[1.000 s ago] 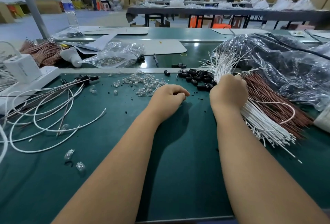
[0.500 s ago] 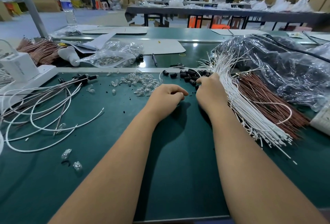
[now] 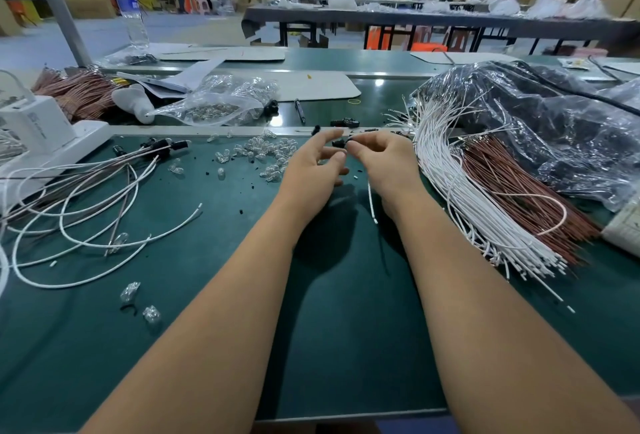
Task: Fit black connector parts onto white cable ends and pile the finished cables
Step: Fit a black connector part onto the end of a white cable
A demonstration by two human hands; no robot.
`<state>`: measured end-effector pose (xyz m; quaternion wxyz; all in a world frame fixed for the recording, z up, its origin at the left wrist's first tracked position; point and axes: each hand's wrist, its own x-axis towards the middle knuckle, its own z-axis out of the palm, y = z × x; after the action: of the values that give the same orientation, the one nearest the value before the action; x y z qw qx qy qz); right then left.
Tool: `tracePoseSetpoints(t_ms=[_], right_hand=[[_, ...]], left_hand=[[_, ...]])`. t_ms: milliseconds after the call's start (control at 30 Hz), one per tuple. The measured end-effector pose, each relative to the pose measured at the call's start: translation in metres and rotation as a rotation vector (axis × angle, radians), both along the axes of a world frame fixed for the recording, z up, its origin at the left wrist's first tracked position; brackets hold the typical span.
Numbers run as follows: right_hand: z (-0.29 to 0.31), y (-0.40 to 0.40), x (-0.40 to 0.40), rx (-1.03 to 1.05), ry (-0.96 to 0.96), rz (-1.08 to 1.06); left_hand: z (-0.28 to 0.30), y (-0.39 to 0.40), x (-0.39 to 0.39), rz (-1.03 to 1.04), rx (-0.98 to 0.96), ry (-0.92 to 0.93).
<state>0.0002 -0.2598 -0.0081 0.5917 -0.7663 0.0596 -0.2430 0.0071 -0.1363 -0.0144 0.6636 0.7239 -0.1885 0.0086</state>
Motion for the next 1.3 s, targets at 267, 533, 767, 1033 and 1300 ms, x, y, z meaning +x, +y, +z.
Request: tracePoseSetpoints(t_ms=[267,533,767,1033,1300], right_hand=[[0.006,0.008,-0.006,0.288,0.078,0.309],[0.006,0.011,-0.006,0.323,0.019,0.267],[0.010,0.000,-0.007,0.420,-0.155,-0.003],[0.011,-0.003,-0.005,0.603,-0.197,-0.211],[0.012,0.007,-0.008,0.831,0.046,0.203]], left_hand=[[0.002,0.005,0.004,0.075,-0.229,0.041],[0.005,0.012,0.008,0.108,-0.309,0.152],[0.007,0.020,0.009,-0.060,0.000,0.240],[0.003,0.024,0.010,-0.065,0.156,0.078],[0.004,0.021,0.009,-0.045,0.073,0.024]])
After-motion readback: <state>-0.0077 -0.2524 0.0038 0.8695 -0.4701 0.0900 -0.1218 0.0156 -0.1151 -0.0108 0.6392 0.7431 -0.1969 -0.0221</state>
